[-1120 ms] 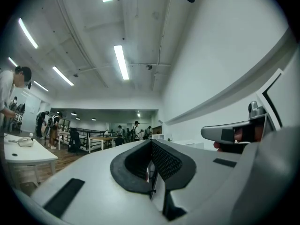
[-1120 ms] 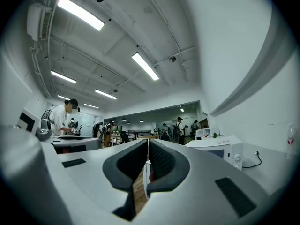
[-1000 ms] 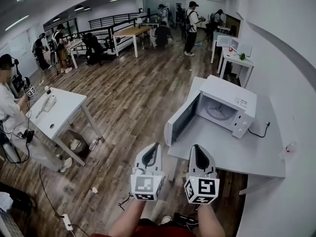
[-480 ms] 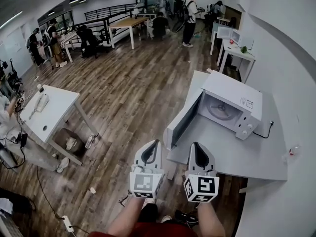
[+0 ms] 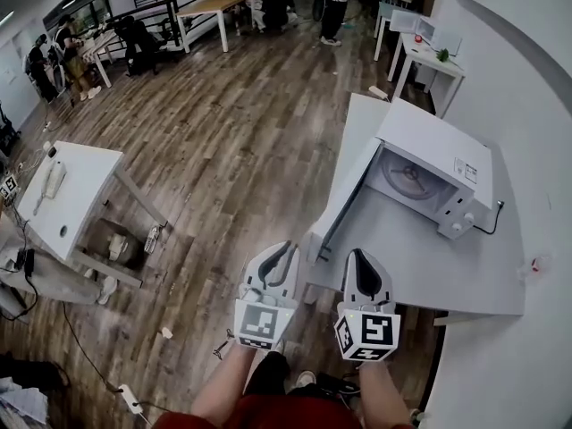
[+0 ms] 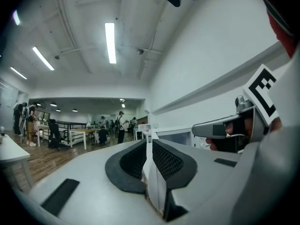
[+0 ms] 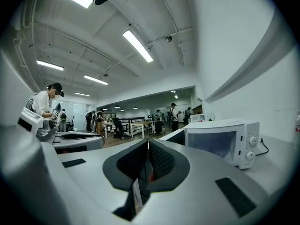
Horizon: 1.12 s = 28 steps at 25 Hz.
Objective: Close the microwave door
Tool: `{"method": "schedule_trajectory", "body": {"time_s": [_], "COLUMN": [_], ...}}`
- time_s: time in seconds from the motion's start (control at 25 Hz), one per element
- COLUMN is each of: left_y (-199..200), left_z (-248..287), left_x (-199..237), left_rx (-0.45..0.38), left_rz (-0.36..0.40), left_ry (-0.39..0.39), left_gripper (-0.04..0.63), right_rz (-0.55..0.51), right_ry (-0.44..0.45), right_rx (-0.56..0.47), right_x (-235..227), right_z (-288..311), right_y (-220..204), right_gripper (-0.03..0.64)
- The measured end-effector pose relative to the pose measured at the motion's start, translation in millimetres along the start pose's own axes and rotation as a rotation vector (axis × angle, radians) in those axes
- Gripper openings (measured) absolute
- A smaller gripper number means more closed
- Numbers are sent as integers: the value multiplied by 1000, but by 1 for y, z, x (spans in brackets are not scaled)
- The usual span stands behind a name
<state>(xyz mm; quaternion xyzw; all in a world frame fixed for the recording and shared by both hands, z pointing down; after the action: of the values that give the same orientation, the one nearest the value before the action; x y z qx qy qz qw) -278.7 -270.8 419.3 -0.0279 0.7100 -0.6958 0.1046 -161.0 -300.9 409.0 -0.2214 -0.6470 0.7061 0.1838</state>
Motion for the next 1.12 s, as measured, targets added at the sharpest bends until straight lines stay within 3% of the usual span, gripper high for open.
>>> {"method": "schedule_trajectory", "body": {"time_s": [0.08, 0.2, 0.32, 0.8, 1.12], "left_y": [-15, -35, -51, -94, -102], "left_z": [8, 19, 29, 68, 78], "left_x": [1, 2, 6, -5, -13], "left_rx": [25, 59, 70, 56, 45], "left_rz": [12, 32, 35, 123, 109], "left_ry": [-69, -178, -249, -638, -848], "left_gripper": [38, 135, 155, 195, 196], "right_rz": [3, 9, 10, 19, 18], "right_ry": [-18, -49, -79, -168, -231], "right_rx": [22, 50, 77, 148, 171], "right_x": [-3, -7, -11, -23, -32], "right_z": [8, 18, 26, 53, 61], "right_y": [-10, -22, -33, -71, -80], "right_gripper": [29, 29, 29, 29, 29]}}
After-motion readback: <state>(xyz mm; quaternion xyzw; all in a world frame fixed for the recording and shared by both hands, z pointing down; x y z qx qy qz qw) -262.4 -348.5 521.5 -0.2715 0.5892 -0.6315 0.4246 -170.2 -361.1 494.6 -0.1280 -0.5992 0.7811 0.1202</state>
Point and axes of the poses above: the fingertips, and each gripper's own axes: z forward along the fingers, x to its left, y out of its top, the point moved 1 cm from there along -z, backward along the fingers, and after that the axes turned 3 degrees about z, right-handed, at the moved point
